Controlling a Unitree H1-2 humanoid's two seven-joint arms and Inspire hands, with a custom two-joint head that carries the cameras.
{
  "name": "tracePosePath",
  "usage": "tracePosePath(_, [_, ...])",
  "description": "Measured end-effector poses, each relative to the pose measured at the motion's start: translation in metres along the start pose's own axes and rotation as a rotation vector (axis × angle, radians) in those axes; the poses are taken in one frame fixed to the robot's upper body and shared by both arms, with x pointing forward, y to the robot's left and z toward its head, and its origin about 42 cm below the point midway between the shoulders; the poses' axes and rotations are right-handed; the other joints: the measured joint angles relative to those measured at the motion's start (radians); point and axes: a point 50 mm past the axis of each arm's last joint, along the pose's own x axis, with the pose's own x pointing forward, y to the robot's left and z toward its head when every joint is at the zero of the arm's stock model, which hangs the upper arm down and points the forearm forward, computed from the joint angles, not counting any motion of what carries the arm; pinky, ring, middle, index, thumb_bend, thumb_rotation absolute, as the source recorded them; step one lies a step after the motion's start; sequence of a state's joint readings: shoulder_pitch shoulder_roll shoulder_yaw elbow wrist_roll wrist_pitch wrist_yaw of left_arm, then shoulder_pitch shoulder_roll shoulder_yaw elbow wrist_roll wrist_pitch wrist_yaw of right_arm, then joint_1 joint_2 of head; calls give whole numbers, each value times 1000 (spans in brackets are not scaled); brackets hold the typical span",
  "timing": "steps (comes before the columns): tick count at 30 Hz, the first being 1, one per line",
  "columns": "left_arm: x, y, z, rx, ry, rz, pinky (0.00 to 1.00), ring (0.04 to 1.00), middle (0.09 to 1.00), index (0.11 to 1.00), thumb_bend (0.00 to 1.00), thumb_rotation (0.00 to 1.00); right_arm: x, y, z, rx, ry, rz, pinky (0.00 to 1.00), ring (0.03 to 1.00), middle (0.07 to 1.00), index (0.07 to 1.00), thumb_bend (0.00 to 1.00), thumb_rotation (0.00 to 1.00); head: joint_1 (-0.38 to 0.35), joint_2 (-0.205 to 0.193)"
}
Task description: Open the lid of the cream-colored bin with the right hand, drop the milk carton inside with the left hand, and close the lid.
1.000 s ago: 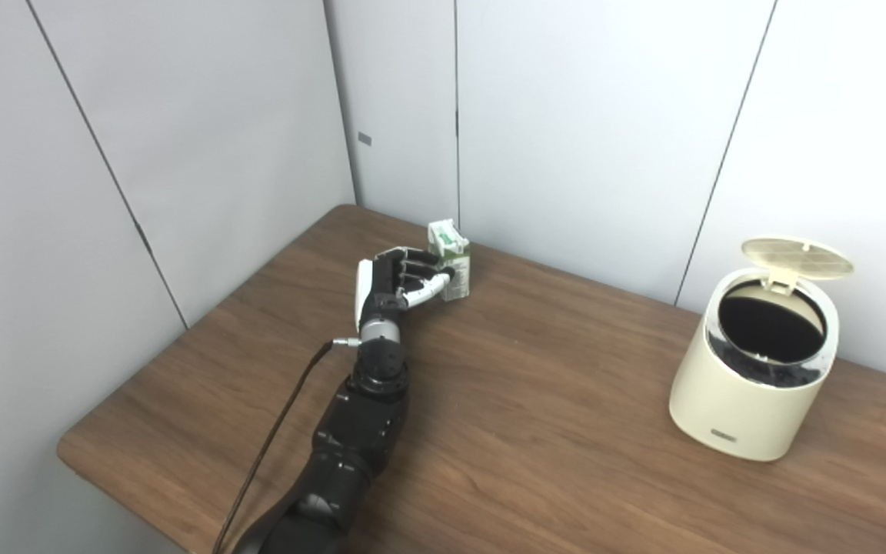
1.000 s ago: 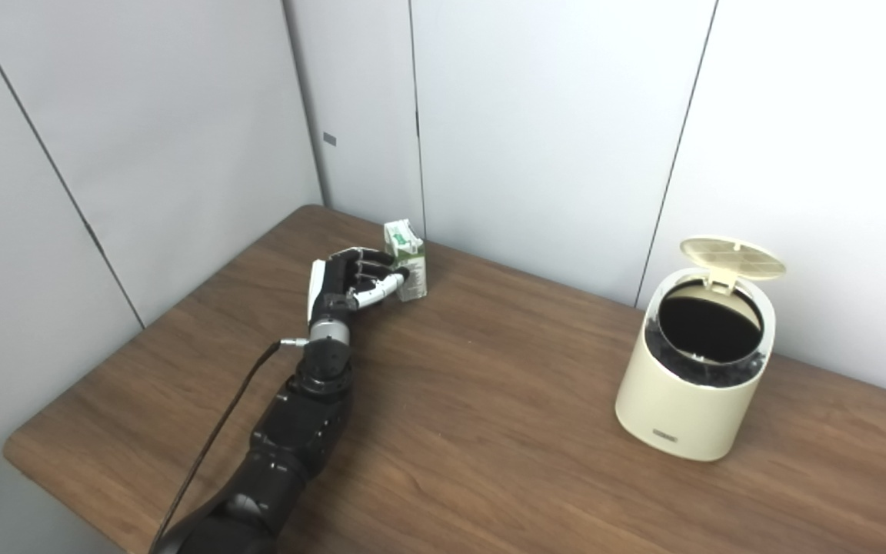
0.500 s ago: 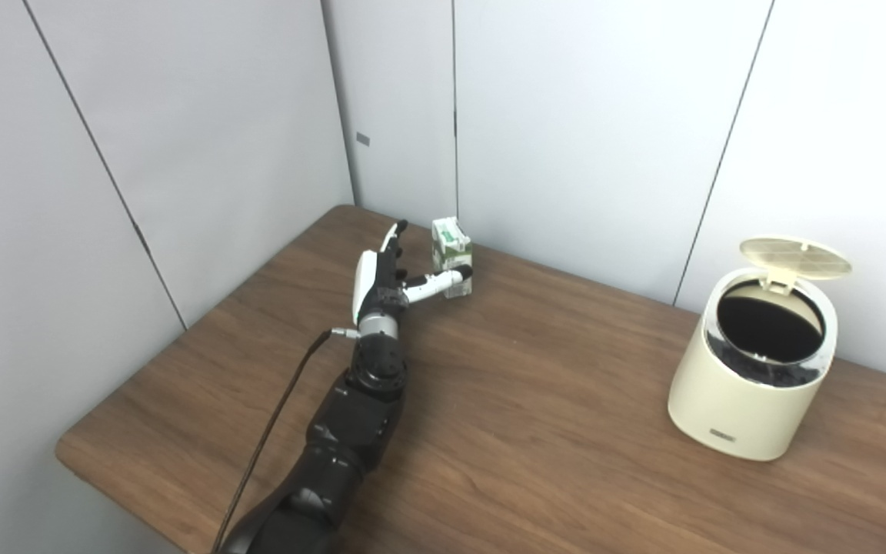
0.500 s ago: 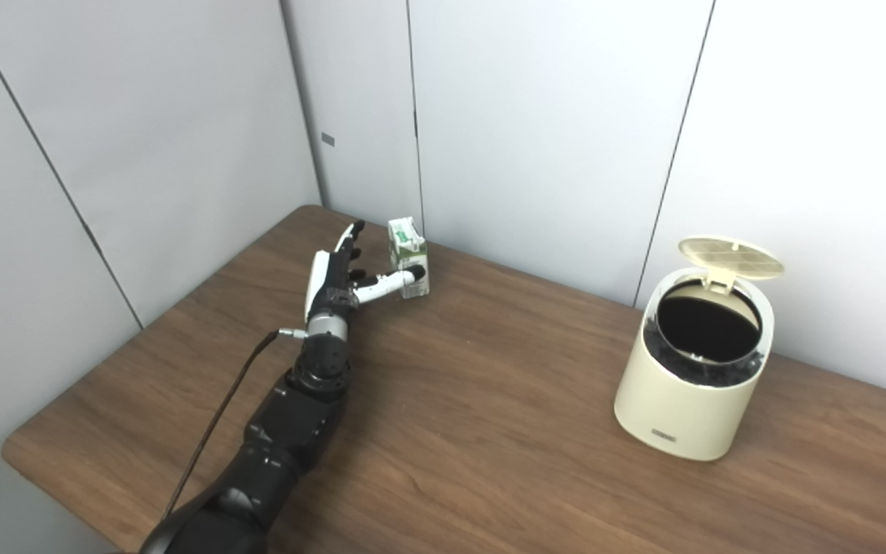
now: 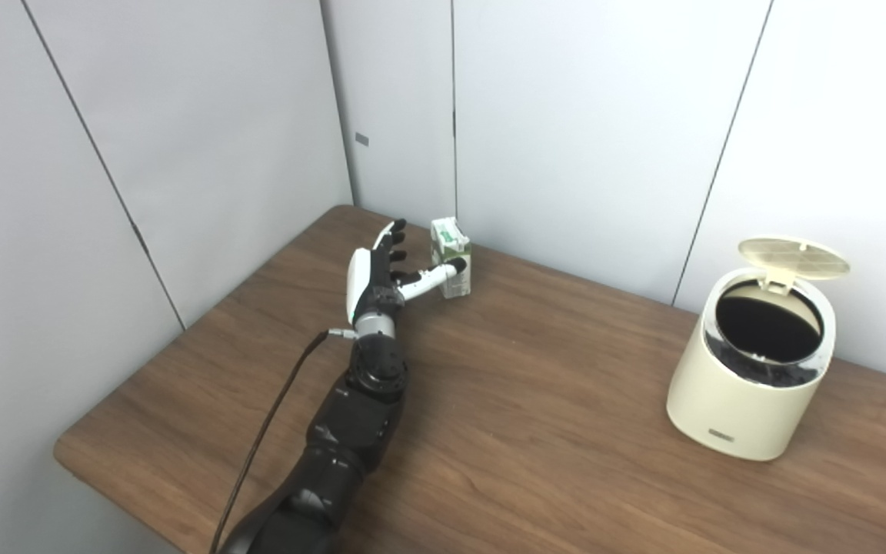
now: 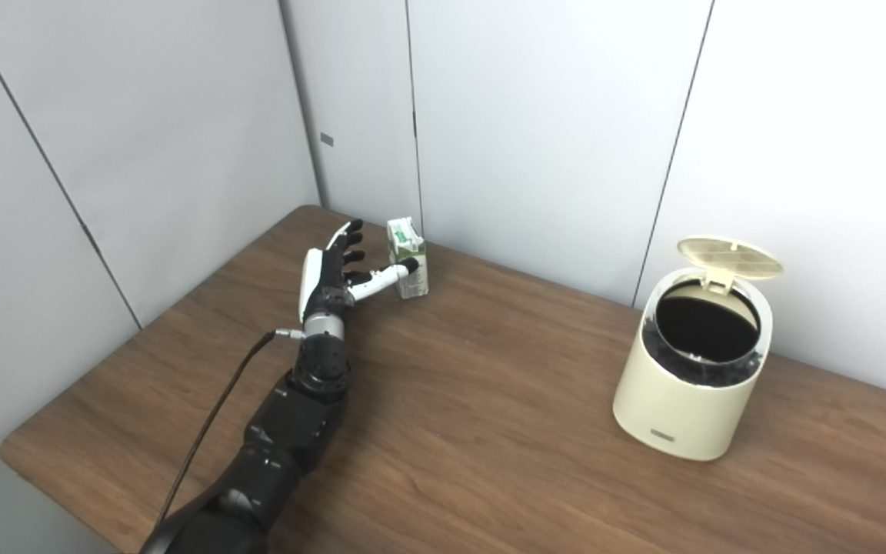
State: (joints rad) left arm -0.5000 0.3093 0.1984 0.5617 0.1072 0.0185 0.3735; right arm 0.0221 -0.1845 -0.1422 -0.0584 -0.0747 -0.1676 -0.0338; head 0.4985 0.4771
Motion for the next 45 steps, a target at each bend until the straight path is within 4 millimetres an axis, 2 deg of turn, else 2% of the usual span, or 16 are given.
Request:
tracePosePath(3, [2, 1, -1, -41, 18, -79, 855, 880, 890, 935, 1000, 303, 0, 0, 0, 1, 0, 0, 378, 546, 602, 491, 499, 180, -8, 2])
tracePosePath(6, [6, 5, -1, -74, 27, -133, 823, 852, 861, 879, 1000, 257, 0, -1, 0, 0, -5, 0, 378, 542, 598, 491, 498, 180, -9, 2])
tracePosePath(9, [14, 13, -1, -66, 30, -172, 841, 873, 881, 889, 1000, 285, -1, -3, 0, -11, -4, 0, 378, 541, 600, 491, 498, 180, -15, 5])
tracePosePath(12, [17, 18, 0, -39, 34, -211, 882, 916, 927, 939, 1000, 330, -2, -5, -1, -18, -2, -1, 381, 544, 602, 491, 498, 180, -21, 6])
tracePosePath(18, [21, 20, 3, -6, 42, -261, 923, 940, 944, 968, 1000, 323, -6, -8, -1, -27, -2, -1, 380, 541, 600, 491, 498, 181, -35, 8])
tracePosePath(27, [27, 11, 8, 6, 42, -290, 921, 907, 905, 912, 1000, 312, -19, -13, 0, -42, 23, -4, 371, 533, 591, 491, 499, 180, -54, 12])
tracePosePath(33, [26, 7, 7, 23, 43, -300, 857, 877, 886, 904, 1000, 291, -23, -14, -1, -46, 36, -6, 373, 534, 590, 491, 499, 180, -64, 15])
tracePosePath(40, [32, 3, 9, 27, 41, -303, 856, 854, 846, 864, 1000, 252, -24, -14, 3, -51, 41, -8, 379, 538, 594, 491, 499, 180, -77, 18])
tracePosePath(43, [33, 2, 7, 22, 38, -303, 805, 813, 806, 836, 990, 218, -26, -14, 2, -55, 48, -7, 379, 538, 595, 491, 498, 180, -77, 18])
tracePosePath(45, [35, 0, 8, 15, 38, -291, 734, 754, 754, 772, 972, 183, -26, -14, 2, -55, 50, -8, 380, 539, 596, 491, 498, 180, -78, 20])
